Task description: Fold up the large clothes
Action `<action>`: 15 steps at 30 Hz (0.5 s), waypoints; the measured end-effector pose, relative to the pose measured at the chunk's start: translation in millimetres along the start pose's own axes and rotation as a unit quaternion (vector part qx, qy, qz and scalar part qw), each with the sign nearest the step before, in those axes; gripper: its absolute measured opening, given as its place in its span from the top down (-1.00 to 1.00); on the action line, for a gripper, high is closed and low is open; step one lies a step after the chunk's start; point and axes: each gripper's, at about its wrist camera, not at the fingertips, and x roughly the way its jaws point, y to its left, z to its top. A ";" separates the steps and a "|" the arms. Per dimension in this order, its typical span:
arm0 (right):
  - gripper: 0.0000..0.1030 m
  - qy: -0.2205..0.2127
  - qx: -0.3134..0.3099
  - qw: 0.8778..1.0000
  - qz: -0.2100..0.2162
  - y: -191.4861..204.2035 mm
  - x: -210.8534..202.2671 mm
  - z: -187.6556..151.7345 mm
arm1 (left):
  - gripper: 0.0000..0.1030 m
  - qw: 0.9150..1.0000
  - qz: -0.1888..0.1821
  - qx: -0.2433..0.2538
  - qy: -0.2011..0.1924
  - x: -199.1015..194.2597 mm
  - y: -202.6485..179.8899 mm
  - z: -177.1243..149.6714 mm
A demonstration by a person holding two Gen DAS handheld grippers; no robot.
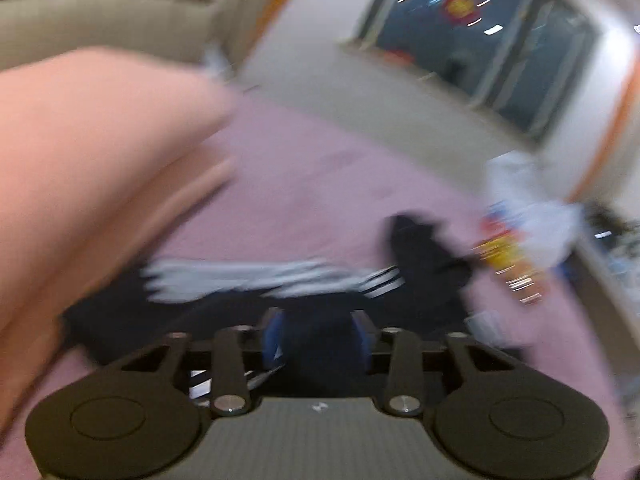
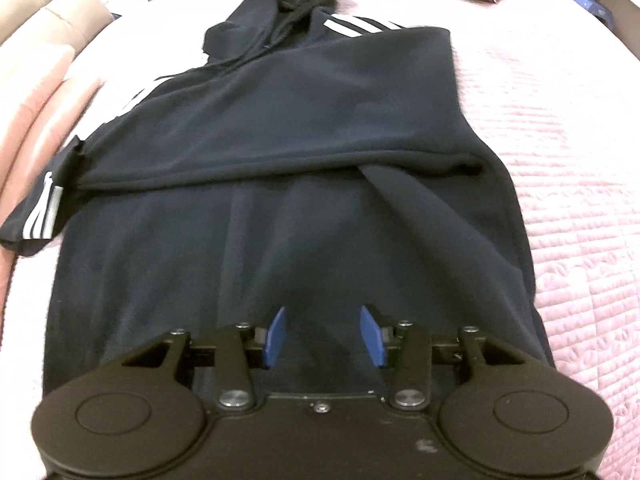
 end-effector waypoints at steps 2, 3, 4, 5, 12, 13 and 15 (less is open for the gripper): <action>-0.02 0.010 0.005 1.000 -0.002 -2.0 8.2 -4.4 | 0.13 0.998 0.039 0.013 0.048 25.0 21.6 -9.6; -0.04 0.012 0.006 1.000 -0.003 -1.4 11.3 -5.1 | 0.13 0.997 0.045 0.015 0.063 34.2 30.0 -11.3; -0.06 0.009 0.002 1.000 -0.007 1.6 12.2 -6.7 | 0.13 0.996 0.042 0.016 0.074 45.9 34.7 -10.4; -0.14 0.007 -0.003 1.000 -0.011 5.5 12.2 -7.1 | 0.13 0.996 0.038 0.021 0.080 54.9 37.4 -6.9; -0.20 0.008 -0.011 1.000 -0.002 20.7 13.2 -3.7 | -0.47 0.986 0.030 0.129 0.105 101.6 -15.2 -0.5; -0.20 0.007 -0.010 1.000 -0.002 21.6 13.5 -3.6 | -0.42 0.981 0.055 0.145 0.112 107.1 -22.4 -5.6; -0.20 0.006 -0.010 1.000 -0.001 20.4 12.5 -6.1 | 0.21 0.970 0.120 0.171 0.122 123.5 -24.8 -13.9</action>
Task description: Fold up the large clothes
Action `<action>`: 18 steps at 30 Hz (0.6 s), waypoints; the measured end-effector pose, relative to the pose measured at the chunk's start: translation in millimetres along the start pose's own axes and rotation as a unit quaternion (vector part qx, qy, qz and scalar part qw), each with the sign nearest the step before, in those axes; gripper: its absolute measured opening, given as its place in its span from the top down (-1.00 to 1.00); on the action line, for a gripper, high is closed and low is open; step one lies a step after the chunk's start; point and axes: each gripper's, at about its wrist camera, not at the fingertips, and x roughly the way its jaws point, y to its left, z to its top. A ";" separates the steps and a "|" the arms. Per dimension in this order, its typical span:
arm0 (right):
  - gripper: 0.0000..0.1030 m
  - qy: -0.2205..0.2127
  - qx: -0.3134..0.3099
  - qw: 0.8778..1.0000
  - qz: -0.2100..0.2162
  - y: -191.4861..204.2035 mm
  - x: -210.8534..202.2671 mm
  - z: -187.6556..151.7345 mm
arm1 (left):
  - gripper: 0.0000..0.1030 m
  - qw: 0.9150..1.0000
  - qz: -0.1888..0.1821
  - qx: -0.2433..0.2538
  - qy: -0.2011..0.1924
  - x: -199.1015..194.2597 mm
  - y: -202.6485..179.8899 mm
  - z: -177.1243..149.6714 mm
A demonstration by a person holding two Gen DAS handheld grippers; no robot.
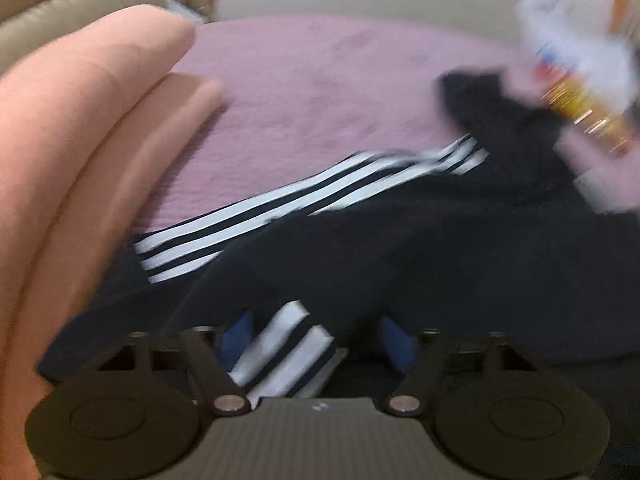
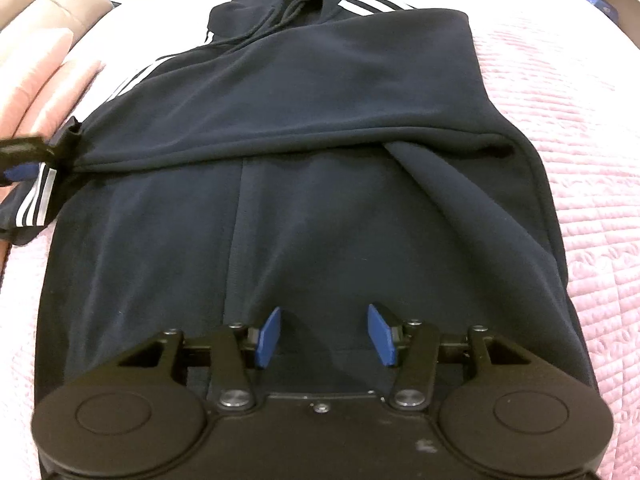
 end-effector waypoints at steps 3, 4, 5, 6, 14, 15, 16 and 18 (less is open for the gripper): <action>-0.19 -0.002 0.004 1.000 0.004 -1.8 -1.4 -3.4 | 0.81 0.999 -0.013 -0.037 -0.031 -7.0 6.7 -5.3; -0.19 -0.003 0.005 1.000 0.005 -2.3 -1.6 -4.9 | 0.81 0.998 -0.004 -0.044 -0.050 -20.2 7.9 -6.5; -0.18 -0.004 0.007 1.000 0.006 -3.5 -2.1 -5.9 | 0.81 0.996 -0.008 -0.054 -0.072 -36.6 8.4 -6.2; -0.18 -0.006 0.009 1.000 0.007 -4.6 -2.7 -6.3 | 0.81 0.993 -0.028 -0.065 -0.093 -52.8 7.2 -3.0; -0.18 -0.056 0.043 0.997 -0.008 -19.6 -23.0 5.3 | 0.63 0.938 -0.246 -0.018 -0.244 -158.9 -103.7 29.4; -0.18 -0.063 0.047 0.997 -0.012 -23.9 -26.1 7.9 | 0.36 0.931 -0.279 -0.002 -0.235 -156.9 -119.6 28.3; -0.18 -0.068 0.050 0.996 -0.015 -27.5 -29.3 10.0 | 0.07 0.928 -0.303 0.013 -0.216 -150.4 -135.3 23.3; -0.21 -0.077 0.055 0.995 -0.019 -39.5 -32.6 15.5 | -0.08 0.939 -0.298 0.019 -0.172 -133.0 -151.7 5.7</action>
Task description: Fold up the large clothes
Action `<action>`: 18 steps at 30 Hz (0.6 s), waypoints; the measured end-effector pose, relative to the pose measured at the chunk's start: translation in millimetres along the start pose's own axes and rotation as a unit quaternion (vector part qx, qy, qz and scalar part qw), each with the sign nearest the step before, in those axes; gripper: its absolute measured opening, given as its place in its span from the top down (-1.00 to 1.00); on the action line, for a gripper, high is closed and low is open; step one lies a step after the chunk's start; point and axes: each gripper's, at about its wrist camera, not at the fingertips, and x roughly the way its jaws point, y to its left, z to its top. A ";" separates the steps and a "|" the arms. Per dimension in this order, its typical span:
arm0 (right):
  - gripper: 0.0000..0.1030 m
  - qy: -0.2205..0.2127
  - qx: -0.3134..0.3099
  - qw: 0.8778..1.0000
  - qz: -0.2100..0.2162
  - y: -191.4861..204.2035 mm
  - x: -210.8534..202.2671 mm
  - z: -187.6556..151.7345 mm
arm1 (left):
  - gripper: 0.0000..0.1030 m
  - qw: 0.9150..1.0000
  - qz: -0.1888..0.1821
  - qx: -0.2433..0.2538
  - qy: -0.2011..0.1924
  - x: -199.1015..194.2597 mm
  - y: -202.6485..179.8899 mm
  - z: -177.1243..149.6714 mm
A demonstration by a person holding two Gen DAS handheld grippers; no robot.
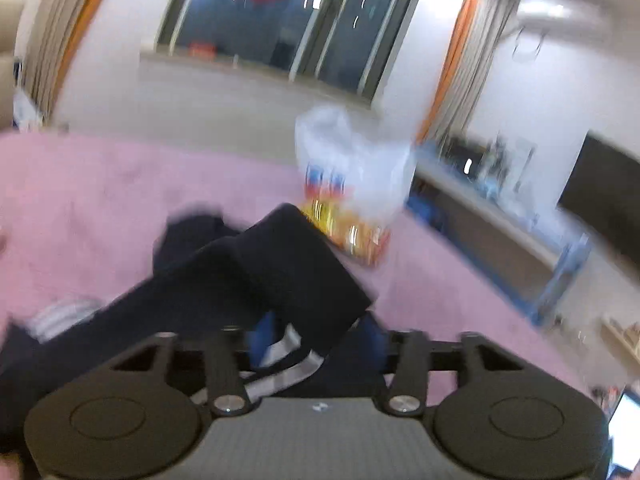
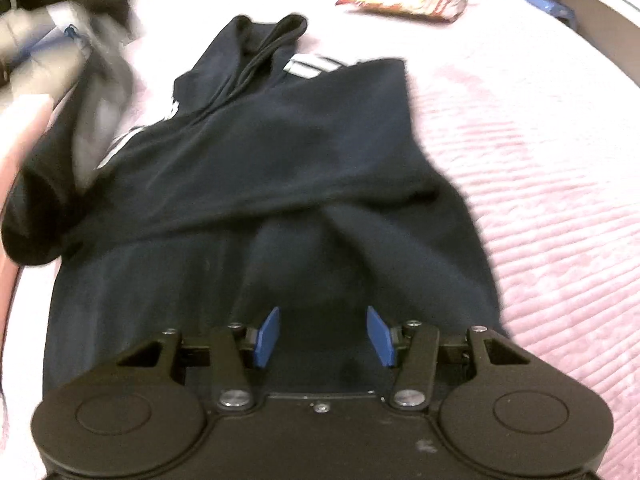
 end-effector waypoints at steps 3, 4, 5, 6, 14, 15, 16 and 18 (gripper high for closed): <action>-0.31 -0.014 0.003 1.000 0.003 -16.4 -1.0 10.4 | -0.07 0.997 0.011 -0.038 0.071 -0.1 22.0 -47.3; -0.31 -0.018 0.004 1.000 0.012 -21.0 0.1 14.8 | -0.07 0.995 0.017 -0.054 0.081 -5.9 33.2 -60.9; -0.32 -0.020 0.006 0.999 0.026 -22.9 2.6 21.0 | -0.07 0.993 0.031 -0.071 0.093 -12.2 47.4 -72.7; -0.35 -0.022 0.005 0.999 0.040 -19.8 6.1 27.9 | -0.07 0.989 0.048 -0.086 0.107 -20.0 62.6 -84.8; -0.50 -0.032 0.019 0.989 0.146 20.8 53.8 107.0 | -0.06 0.965 0.158 -0.158 0.137 -86.9 146.3 -126.8; -0.50 -0.036 0.016 0.989 0.146 28.0 63.2 117.1 | -0.06 0.963 0.162 -0.167 0.136 -89.2 152.4 -124.3; -0.50 -0.040 0.005 0.989 0.141 35.2 73.0 128.7 | -0.06 0.961 0.164 -0.175 0.137 -94.7 158.4 -128.7; -0.51 -0.042 -0.012 0.990 0.131 49.6 93.4 152.8 | -0.06 0.959 0.166 -0.180 0.142 -95.1 155.6 -130.7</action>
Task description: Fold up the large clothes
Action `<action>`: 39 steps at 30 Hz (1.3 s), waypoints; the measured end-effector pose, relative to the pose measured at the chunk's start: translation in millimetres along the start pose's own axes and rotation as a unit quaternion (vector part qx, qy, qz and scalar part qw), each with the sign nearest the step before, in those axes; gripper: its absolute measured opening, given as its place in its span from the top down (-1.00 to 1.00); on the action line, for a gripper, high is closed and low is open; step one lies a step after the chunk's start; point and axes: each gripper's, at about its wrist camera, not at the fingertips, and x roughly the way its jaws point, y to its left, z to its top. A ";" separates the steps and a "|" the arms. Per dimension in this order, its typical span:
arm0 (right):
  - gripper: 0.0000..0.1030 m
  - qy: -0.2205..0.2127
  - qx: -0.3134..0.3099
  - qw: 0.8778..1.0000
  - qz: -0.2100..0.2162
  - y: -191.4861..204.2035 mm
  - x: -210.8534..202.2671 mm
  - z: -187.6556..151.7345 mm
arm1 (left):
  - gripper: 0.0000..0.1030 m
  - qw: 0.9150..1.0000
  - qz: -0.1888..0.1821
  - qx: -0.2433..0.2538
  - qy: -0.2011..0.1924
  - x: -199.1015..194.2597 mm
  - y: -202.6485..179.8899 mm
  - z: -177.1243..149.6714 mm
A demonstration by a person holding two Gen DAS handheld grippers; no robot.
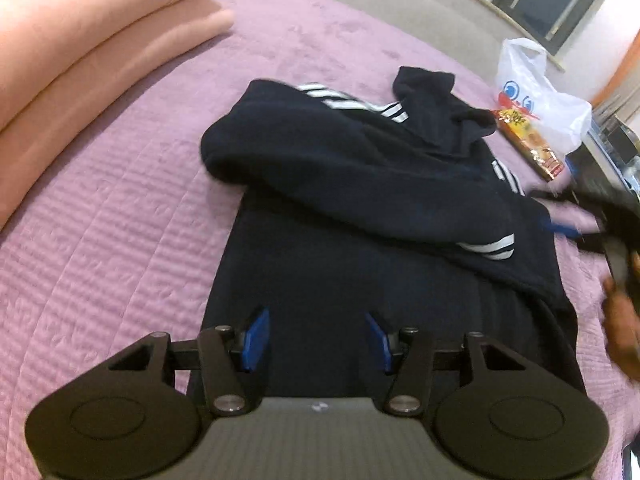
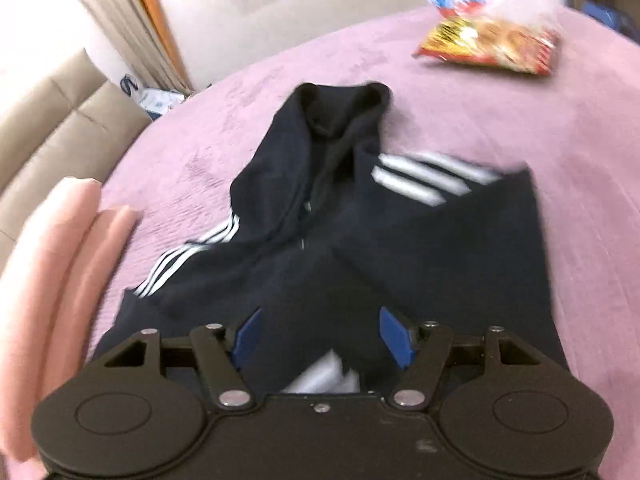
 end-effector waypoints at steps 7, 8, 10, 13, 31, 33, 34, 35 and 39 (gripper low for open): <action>-0.51 0.114 -0.029 0.993 0.018 4.1 63.1 17.6 | -0.06 1.000 0.002 0.020 0.008 9.4 -11.0 -10.7; -0.05 0.113 -0.043 0.993 0.020 8.1 62.7 14.4 | -0.06 1.000 0.000 0.017 0.010 8.8 -12.9 -12.7; 0.77 0.108 -0.057 0.991 0.055 18.4 47.7 13.1 | -0.06 1.000 -0.003 0.009 0.014 11.1 -10.9 -14.5; 0.77 0.012 -0.123 0.986 0.110 39.0 -11.1 18.4 | -0.06 1.000 -0.003 0.000 0.014 11.2 -7.6 -15.5; -0.37 0.078 -0.039 0.996 0.027 -94.2 -93.2 -70.8 | -0.05 1.000 -0.005 -0.014 0.017 13.7 -4.6 -10.5; -0.37 0.054 0.008 0.998 0.030 -93.7 -83.6 -58.0 | -0.05 1.000 -0.005 -0.014 0.017 15.9 -5.3 -8.6; -0.37 0.045 0.027 0.998 0.036 -93.3 -77.6 -51.8 | -0.05 1.000 -0.005 -0.013 0.016 16.6 -6.3 -8.0; -0.38 0.036 0.044 0.997 0.042 -92.0 -69.4 -45.1 | -0.05 1.000 -0.005 -0.013 0.016 17.0 -7.8 -7.5; -0.40 0.062 0.076 0.995 0.033 -87.3 -33.2 -30.9 | -0.05 1.000 -0.004 -0.006 0.016 20.4 -13.1 -8.1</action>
